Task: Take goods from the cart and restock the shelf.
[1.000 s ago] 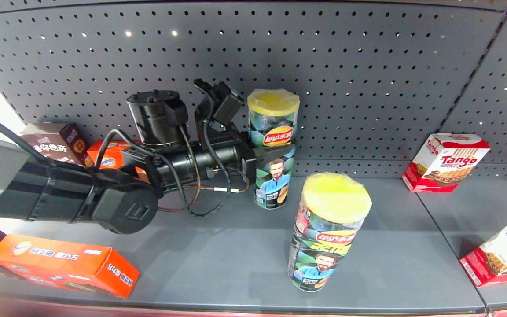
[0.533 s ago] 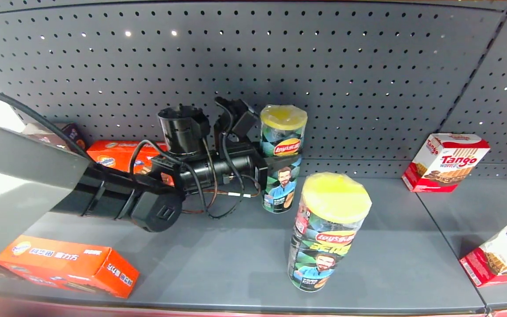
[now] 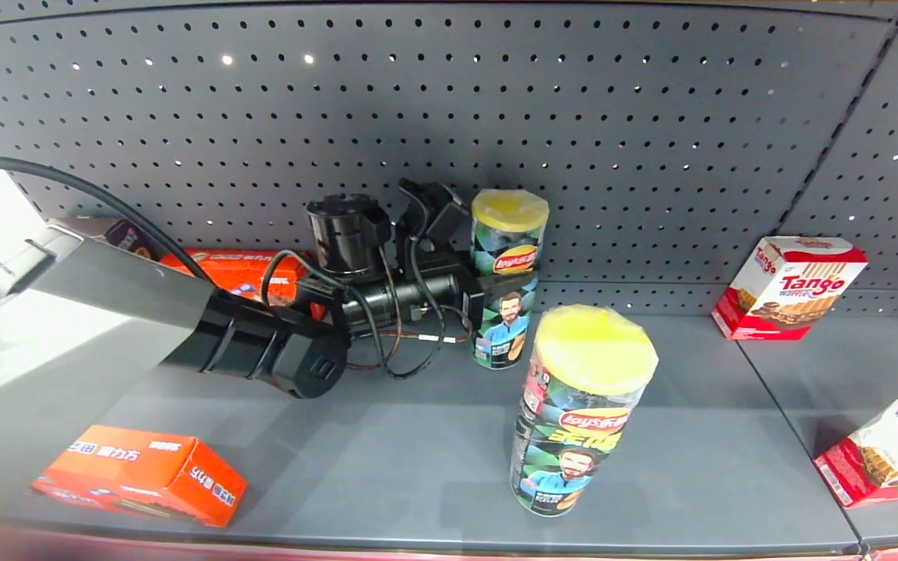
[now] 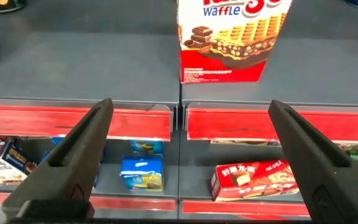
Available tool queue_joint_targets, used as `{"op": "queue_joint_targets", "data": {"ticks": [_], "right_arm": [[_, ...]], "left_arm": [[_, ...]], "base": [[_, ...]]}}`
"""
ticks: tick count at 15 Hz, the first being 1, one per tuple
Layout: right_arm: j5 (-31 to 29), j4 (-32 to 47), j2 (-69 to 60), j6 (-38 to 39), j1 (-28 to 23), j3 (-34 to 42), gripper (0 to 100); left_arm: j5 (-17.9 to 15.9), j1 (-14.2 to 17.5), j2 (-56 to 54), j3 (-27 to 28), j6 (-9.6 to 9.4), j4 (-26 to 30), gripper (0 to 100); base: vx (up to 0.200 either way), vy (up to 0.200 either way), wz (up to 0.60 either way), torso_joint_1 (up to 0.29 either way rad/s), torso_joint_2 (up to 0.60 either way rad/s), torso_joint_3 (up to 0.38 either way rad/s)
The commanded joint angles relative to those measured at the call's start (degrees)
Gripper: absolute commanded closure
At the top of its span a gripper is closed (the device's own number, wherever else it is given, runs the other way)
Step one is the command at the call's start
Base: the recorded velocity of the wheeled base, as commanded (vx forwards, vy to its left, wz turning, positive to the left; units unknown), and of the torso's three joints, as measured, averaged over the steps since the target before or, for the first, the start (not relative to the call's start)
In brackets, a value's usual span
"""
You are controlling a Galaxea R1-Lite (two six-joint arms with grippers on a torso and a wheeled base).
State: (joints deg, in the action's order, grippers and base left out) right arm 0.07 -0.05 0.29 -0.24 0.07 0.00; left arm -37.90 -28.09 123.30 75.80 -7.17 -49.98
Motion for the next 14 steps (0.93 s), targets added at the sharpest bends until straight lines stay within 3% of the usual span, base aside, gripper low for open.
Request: {"op": "queue_joint_targets", "data": {"ticks": [1, 5, 8, 11, 14], "right_arm": [[0.01, -0.04, 0.06, -0.02, 0.01, 0.0, 0], [0.01, -0.04, 0.06, -0.02, 0.01, 0.0, 0], [0.01, -0.04, 0.06, -0.02, 0.01, 0.0, 0], [0.01, -0.04, 0.06, -0.02, 0.01, 0.0, 0], [0.01, -0.04, 0.06, -0.02, 0.01, 0.0, 0]], "left_arm": [[0.02, 0.23, 0.54, -0.04, -0.04, 0.15, 0], [0.2, 1.02, -1.83, -1.09, -0.65, 2.96, 0], [0.46, 1.54, -7.37, -6.28, -0.92, 6.92, 0], [0.46, 1.46, -11.94, -14.01, -3.99, 7.09, 0], [3.1, 1.46, -12.64, -16.56, -8.48, 7.27, 0]], "base": [[0.0, 0.0, 0.0, 0.0, 0.0, 0.0], [0.0, 0.0, 0.0, 0.0, 0.0, 0.0], [0.0, 0.0, 0.0, 0.0, 0.0, 0.0], [0.0, 0.0, 0.0, 0.0, 0.0, 0.0], [0.0, 0.0, 0.0, 0.0, 0.0, 0.0]]}}
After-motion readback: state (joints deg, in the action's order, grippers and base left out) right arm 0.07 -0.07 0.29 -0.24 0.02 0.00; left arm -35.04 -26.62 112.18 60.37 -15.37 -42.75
